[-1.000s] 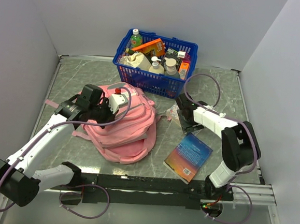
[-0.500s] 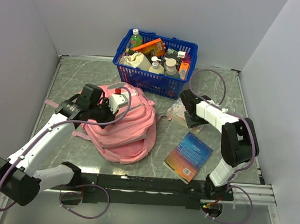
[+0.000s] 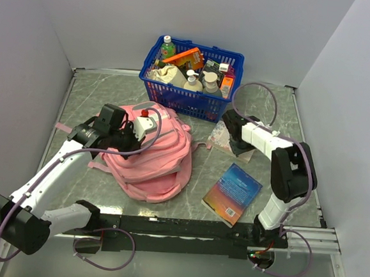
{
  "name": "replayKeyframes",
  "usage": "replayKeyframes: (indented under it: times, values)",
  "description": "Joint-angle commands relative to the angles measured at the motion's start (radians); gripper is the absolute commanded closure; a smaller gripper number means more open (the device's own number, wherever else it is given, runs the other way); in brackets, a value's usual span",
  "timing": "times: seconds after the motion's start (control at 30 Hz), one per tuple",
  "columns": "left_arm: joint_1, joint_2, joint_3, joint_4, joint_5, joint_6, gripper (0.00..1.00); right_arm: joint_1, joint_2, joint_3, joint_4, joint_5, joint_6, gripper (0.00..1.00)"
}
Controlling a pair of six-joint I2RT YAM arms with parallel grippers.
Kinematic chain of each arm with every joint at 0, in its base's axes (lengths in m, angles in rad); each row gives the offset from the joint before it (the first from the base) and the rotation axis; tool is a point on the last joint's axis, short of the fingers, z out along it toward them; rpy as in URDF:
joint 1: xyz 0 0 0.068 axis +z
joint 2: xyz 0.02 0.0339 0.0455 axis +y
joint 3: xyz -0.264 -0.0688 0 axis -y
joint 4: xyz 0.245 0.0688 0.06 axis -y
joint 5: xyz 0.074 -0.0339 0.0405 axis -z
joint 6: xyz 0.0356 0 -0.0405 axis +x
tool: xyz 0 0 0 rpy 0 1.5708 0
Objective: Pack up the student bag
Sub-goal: Adjust the book at the center of the board.
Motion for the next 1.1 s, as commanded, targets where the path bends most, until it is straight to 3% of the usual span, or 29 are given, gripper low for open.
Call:
replayKeyframes:
  times: [0.0,0.1,0.23,0.33,0.43,0.57,0.83,0.9,1.07]
  values:
    - [0.031,0.015,-0.001,0.121,-0.072,0.027,0.99,-0.009,-0.073,0.001,-0.025,0.100,-0.035,1.00]
    - [0.033,0.018,0.006,0.118,-0.068,0.027,0.99,-0.006,-0.118,0.008,-0.005,0.121,-0.088,1.00]
    - [0.034,0.021,0.006,0.121,-0.068,0.022,0.99,-0.008,-0.194,-0.002,0.149,0.080,-0.361,1.00]
    - [0.034,0.024,0.007,0.121,-0.066,0.018,0.99,-0.009,-0.144,0.094,0.094,0.000,-0.498,1.00]
    - [0.036,0.023,0.015,0.113,-0.066,0.016,0.99,-0.009,-0.107,0.182,-0.008,-0.060,-0.532,1.00]
    - [0.036,0.018,0.026,0.107,-0.063,0.016,0.99,-0.026,-0.201,0.024,0.085,-0.171,-0.588,1.00]
    - [0.036,0.016,0.035,0.096,-0.045,0.002,0.99,-0.057,-0.291,-0.048,0.039,-0.230,-0.744,1.00]
    - [0.036,0.013,0.035,0.095,-0.039,-0.001,0.99,-0.063,-0.316,-0.074,0.094,-0.262,-0.781,1.00]
    - [0.036,0.019,0.041,0.093,-0.039,-0.008,0.99,-0.063,-0.184,0.040,0.148,-0.334,-0.850,1.00]
